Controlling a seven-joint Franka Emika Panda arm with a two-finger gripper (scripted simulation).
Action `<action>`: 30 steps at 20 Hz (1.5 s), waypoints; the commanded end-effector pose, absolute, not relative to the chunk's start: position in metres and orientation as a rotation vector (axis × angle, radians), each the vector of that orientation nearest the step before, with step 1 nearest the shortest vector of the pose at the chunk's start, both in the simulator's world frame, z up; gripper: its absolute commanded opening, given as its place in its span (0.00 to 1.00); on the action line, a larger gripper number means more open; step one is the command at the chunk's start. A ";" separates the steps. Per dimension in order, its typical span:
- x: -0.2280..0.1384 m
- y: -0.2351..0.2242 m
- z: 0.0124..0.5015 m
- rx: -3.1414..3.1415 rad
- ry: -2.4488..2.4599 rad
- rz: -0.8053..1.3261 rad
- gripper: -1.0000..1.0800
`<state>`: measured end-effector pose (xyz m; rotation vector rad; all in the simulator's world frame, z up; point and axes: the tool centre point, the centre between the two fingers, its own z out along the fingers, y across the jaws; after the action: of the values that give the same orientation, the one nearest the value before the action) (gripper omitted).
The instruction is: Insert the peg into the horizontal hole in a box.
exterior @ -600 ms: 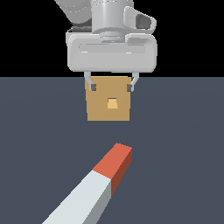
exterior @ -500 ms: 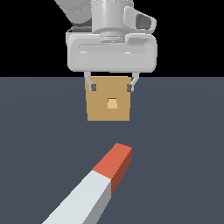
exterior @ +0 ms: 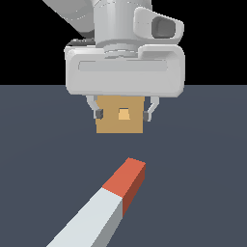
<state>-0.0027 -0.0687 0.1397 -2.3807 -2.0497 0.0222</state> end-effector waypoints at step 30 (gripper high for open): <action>-0.044 -0.196 0.024 -2.719 -1.574 0.001 0.96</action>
<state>-0.0446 -0.1963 0.0287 -2.7179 -1.5738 0.0024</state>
